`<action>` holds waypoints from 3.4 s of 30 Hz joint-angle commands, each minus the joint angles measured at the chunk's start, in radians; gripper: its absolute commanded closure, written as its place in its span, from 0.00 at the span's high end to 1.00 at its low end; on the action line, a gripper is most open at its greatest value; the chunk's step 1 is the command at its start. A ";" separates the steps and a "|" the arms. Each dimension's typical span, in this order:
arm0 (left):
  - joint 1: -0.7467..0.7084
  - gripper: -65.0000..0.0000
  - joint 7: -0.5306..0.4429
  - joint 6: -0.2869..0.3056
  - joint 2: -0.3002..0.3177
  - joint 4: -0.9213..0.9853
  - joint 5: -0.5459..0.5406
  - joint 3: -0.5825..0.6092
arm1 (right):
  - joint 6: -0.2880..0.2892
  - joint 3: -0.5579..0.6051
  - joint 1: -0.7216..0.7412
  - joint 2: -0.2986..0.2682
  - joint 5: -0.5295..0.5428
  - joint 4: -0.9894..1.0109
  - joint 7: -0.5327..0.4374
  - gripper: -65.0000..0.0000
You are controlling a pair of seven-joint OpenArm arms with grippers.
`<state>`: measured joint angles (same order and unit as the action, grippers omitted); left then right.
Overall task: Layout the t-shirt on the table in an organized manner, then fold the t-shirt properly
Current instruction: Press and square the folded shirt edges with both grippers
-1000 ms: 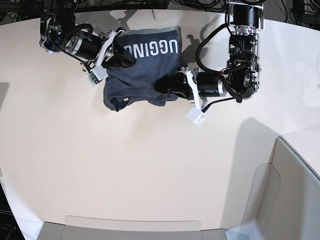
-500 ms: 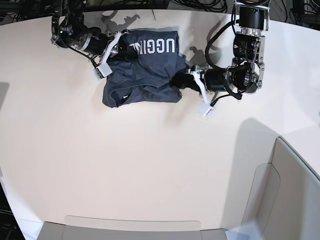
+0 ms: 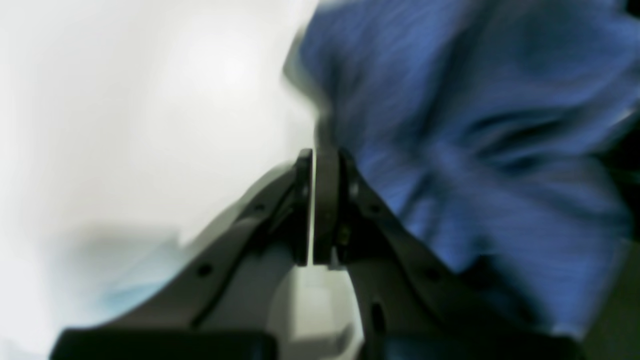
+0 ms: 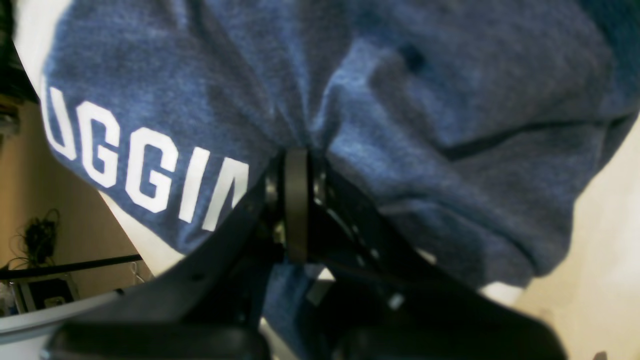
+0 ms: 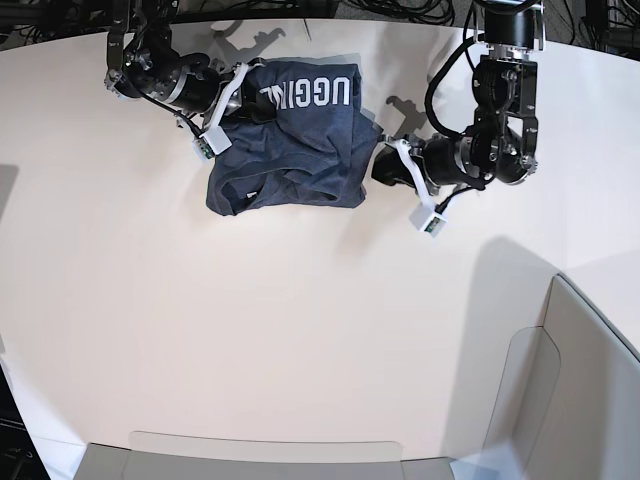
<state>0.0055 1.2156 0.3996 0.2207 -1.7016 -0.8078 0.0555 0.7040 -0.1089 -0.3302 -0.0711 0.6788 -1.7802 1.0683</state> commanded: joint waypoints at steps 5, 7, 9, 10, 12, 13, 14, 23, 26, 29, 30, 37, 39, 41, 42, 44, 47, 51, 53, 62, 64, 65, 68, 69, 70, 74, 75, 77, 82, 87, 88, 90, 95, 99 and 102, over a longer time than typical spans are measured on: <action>0.023 0.00 0.140 0.051 0.003 -0.154 -0.310 -0.122 | -0.006 -0.002 0.012 -0.005 -0.037 0.019 0.019 0.00; 0.043 0.00 0.181 0.055 0.003 -0.137 -0.476 -0.130 | -0.006 -0.002 0.013 -0.005 -0.037 0.030 0.019 0.00; 0.054 0.00 0.181 0.055 0.001 -0.105 -0.540 -0.105 | -0.006 -0.002 0.013 -0.003 -0.035 0.030 0.019 0.00; 0.057 0.00 0.181 0.055 0.001 -0.084 -0.540 -0.079 | -0.006 -0.001 0.013 -0.003 -0.035 0.027 0.019 0.00; 0.057 0.00 0.181 0.055 0.001 -0.013 -0.526 -0.029 | -0.006 0.001 0.012 -0.003 -0.032 0.027 0.019 0.00; 0.058 0.00 0.181 0.055 0.001 0.038 -0.522 0.000 | -0.006 0.001 0.012 -0.003 -0.032 0.027 0.019 0.00; 0.061 0.00 0.181 0.055 0.001 0.081 -0.522 0.027 | -0.006 0.001 0.012 -0.003 -0.032 0.027 0.019 0.00; 0.064 0.00 0.137 0.055 -0.001 0.194 -0.532 0.183 | -0.006 0.001 0.009 -0.002 -0.032 0.030 0.019 0.00; 0.064 0.00 0.140 0.055 -0.027 0.194 -0.534 0.178 | -0.006 0.001 0.006 -0.002 -0.032 0.030 0.019 0.00; 0.066 0.00 0.142 0.055 -0.045 0.193 -0.537 0.182 | -0.006 0.001 0.004 -0.002 -0.032 0.032 0.019 0.00; 0.067 0.00 0.142 0.055 -0.050 0.193 -0.548 0.182 | -0.006 0.001 0.004 -0.002 -0.032 0.032 0.019 0.00; 0.086 0.00 0.177 0.055 -0.073 0.191 -0.644 0.177 | -0.006 -0.001 0.006 -0.002 -0.034 0.033 0.016 0.00; 0.078 0.00 0.181 0.055 -0.096 0.191 -0.644 0.182 | -0.006 -0.002 0.009 -0.002 -0.035 0.033 0.017 0.00; 0.075 0.00 0.181 0.055 -0.116 0.186 -0.646 0.185 | -0.006 -0.002 0.010 -0.002 -0.035 0.033 0.017 0.00; 0.073 0.00 0.181 0.055 -0.120 0.179 -0.646 0.186 | -0.006 -0.002 0.010 -0.002 -0.035 0.033 0.019 0.00; 0.067 0.00 0.181 0.055 -0.128 0.170 -0.646 0.203 | -0.006 0.001 0.012 0.000 -0.035 0.035 0.016 0.00; 0.070 0.00 0.177 0.055 -0.128 0.174 -0.638 0.212 | -0.025 -0.002 0.012 0.015 -0.035 0.035 0.019 0.00; 0.081 0.00 0.174 0.055 -0.128 0.206 -0.588 0.209 | -0.040 -0.002 0.012 0.014 -0.035 0.044 0.017 0.00; 0.113 0.00 0.172 0.055 -0.126 0.222 -0.542 0.206 | -0.040 0.001 0.012 0.015 -0.035 0.047 0.019 0.00; 0.187 0.00 0.088 0.054 -0.036 0.286 -0.402 0.212 | -0.042 -0.001 0.004 0.014 -0.035 0.049 0.019 0.00; 0.189 0.00 0.053 0.052 -0.007 0.288 -0.350 0.212 | -0.042 -0.001 0.003 0.012 -0.035 0.049 0.019 0.00; 0.189 0.00 0.039 0.052 0.001 0.289 -0.321 0.212 | -0.042 -0.001 0.003 0.011 -0.035 0.049 0.019 0.00; 0.184 0.00 -0.006 0.052 0.007 0.311 -0.204 0.208 | -0.042 -0.001 0.001 0.009 -0.035 0.049 0.019 0.00; 0.182 0.00 -0.020 0.052 0.007 0.321 -0.170 0.208 | -0.042 -0.001 0.001 0.009 -0.035 0.049 0.019 0.00; 0.181 0.00 -0.036 0.052 0.007 0.334 -0.135 0.206 | -0.042 -0.001 0.001 0.009 -0.035 0.049 0.019 0.00; 0.150 0.00 -0.092 0.052 0.007 0.344 -0.065 0.206 | -0.042 -0.001 0.001 0.009 -0.035 0.049 0.019 0.00; 0.144 0.00 -0.102 0.052 0.007 0.344 -0.058 0.206 | -0.042 -0.001 0.003 0.009 -0.034 0.049 0.019 0.00; 0.136 0.00 -0.122 0.052 0.007 0.344 -0.055 0.206 | -0.042 -0.001 0.004 0.009 -0.032 0.044 0.019 0.00; 0.139 0.00 -0.133 0.052 0.009 0.344 -0.054 0.206 | -0.042 -0.002 0.009 0.007 -0.031 -0.010 0.020 0.00; 0.139 0.00 -0.113 0.051 0.009 0.315 -0.058 0.205 | -0.043 -0.002 0.032 -0.019 -0.031 -0.123 0.020 0.00; 0.139 0.00 -0.098 0.051 0.009 0.301 -0.058 0.203 | -0.043 -0.002 0.035 -0.019 -0.031 -0.143 0.020 0.00; 0.139 0.00 -0.070 0.051 0.009 0.265 -0.060 0.198 | -0.043 -0.004 0.049 -0.020 -0.031 -0.182 0.020 0.00; 0.135 0.00 0.008 0.057 0.003 0.082 -0.066 0.050 | -0.043 -0.004 0.085 -0.020 -0.031 -0.249 0.019 0.00; 0.135 0.00 0.102 0.057 0.006 -0.039 -0.241 -0.058 | -0.043 -0.004 0.145 -0.011 -0.031 -0.251 0.016 0.00; 0.133 0.00 0.181 0.057 0.003 -0.022 -0.447 -0.108 | -0.043 -0.002 0.202 0.023 -0.035 -0.229 0.019 0.00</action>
<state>0.1307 1.4136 0.4622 0.2161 -1.7187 -1.2247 -0.0479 0.6624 -0.1131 -0.1436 -0.0540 0.6258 -1.9995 1.1065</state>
